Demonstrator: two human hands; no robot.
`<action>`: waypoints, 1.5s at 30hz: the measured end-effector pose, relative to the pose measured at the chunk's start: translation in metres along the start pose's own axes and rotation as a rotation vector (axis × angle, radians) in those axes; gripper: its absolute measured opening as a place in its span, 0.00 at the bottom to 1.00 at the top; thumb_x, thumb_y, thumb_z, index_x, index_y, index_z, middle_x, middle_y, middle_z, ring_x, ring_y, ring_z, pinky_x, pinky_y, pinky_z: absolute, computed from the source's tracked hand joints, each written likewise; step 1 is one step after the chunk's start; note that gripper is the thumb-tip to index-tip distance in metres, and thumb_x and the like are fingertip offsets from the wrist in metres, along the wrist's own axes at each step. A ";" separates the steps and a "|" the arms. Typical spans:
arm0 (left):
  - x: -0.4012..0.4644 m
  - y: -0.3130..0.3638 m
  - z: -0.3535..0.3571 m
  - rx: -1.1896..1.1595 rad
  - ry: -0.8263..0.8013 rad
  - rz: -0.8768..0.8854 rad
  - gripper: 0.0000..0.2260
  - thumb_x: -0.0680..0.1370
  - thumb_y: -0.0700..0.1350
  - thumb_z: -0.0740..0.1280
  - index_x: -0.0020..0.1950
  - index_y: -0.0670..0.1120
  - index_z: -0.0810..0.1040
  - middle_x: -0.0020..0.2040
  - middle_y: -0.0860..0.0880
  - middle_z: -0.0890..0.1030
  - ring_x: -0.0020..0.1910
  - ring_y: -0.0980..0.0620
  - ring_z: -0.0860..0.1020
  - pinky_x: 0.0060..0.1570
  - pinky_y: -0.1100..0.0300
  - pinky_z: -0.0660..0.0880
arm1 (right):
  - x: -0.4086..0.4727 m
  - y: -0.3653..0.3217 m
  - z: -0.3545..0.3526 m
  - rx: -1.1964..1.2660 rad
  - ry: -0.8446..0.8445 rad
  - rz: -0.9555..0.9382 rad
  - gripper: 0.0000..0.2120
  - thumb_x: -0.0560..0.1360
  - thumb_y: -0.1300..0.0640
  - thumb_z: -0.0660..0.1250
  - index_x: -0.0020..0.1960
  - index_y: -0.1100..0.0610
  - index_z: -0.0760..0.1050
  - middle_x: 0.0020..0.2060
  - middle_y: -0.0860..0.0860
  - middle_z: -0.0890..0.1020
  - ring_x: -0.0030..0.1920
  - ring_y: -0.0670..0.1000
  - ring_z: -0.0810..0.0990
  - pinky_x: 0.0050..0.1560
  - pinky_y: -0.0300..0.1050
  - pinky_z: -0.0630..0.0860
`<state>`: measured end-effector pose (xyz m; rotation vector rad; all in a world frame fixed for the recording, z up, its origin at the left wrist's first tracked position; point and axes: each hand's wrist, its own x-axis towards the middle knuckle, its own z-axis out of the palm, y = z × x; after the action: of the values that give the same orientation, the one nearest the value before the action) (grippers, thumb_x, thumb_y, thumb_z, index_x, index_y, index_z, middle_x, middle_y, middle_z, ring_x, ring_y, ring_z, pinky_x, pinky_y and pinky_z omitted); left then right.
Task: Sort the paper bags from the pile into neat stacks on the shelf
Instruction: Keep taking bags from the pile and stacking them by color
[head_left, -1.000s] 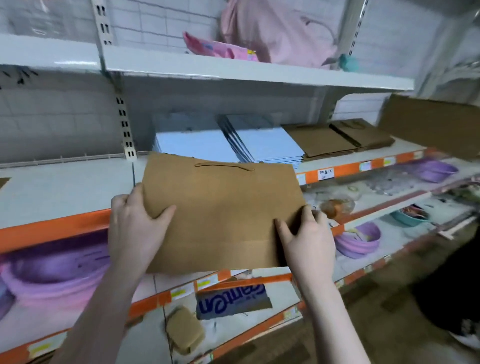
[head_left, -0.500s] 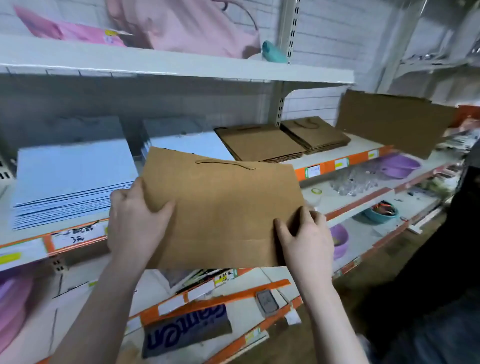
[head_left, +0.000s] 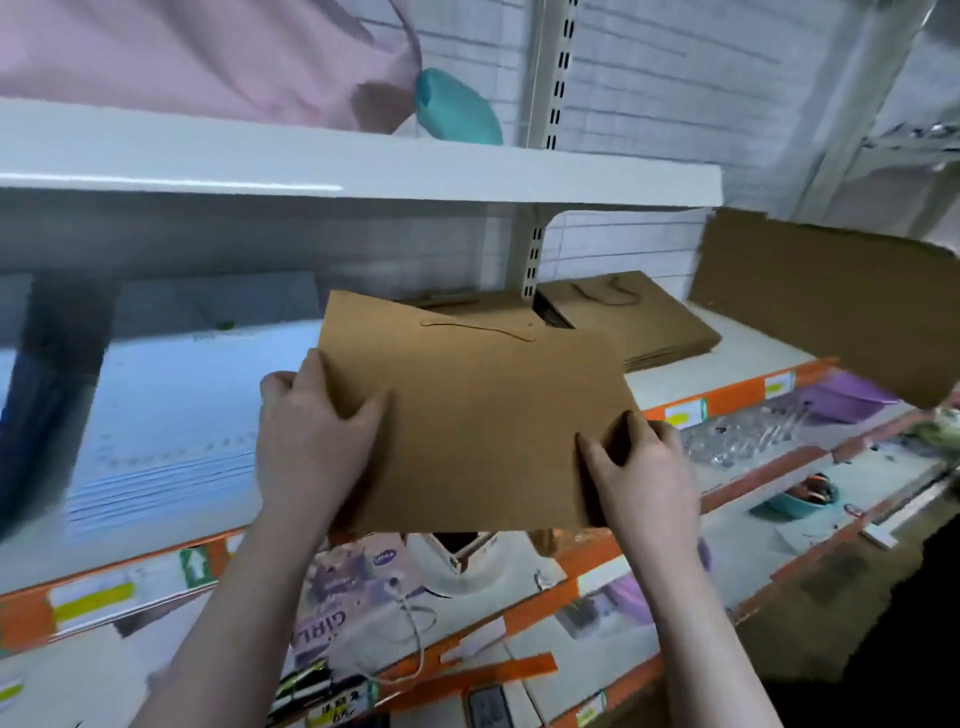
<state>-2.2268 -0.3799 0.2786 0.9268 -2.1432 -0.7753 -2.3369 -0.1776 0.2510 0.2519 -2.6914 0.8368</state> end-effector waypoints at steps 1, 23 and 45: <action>0.005 0.005 0.010 0.016 0.018 -0.014 0.28 0.75 0.52 0.68 0.71 0.43 0.65 0.62 0.38 0.66 0.61 0.38 0.69 0.58 0.49 0.68 | 0.016 0.004 0.005 0.009 -0.011 -0.019 0.24 0.75 0.44 0.63 0.63 0.60 0.71 0.58 0.59 0.73 0.58 0.62 0.72 0.57 0.51 0.69; 0.088 0.042 0.157 0.295 0.291 -0.334 0.22 0.74 0.51 0.68 0.61 0.39 0.72 0.56 0.38 0.73 0.56 0.38 0.71 0.56 0.49 0.69 | 0.247 0.026 0.109 0.202 -0.372 -0.462 0.28 0.77 0.44 0.61 0.71 0.58 0.64 0.67 0.57 0.67 0.65 0.56 0.67 0.64 0.49 0.67; 0.125 0.005 0.177 0.466 0.158 -0.388 0.26 0.78 0.56 0.60 0.68 0.39 0.67 0.69 0.41 0.68 0.64 0.40 0.69 0.56 0.49 0.70 | 0.250 0.002 0.151 0.003 -0.367 -0.531 0.24 0.80 0.44 0.55 0.67 0.60 0.68 0.64 0.55 0.69 0.60 0.53 0.71 0.54 0.42 0.71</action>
<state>-2.4291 -0.4303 0.2179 1.6232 -2.0635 -0.3566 -2.6073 -0.2819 0.2180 1.1594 -2.7214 0.6750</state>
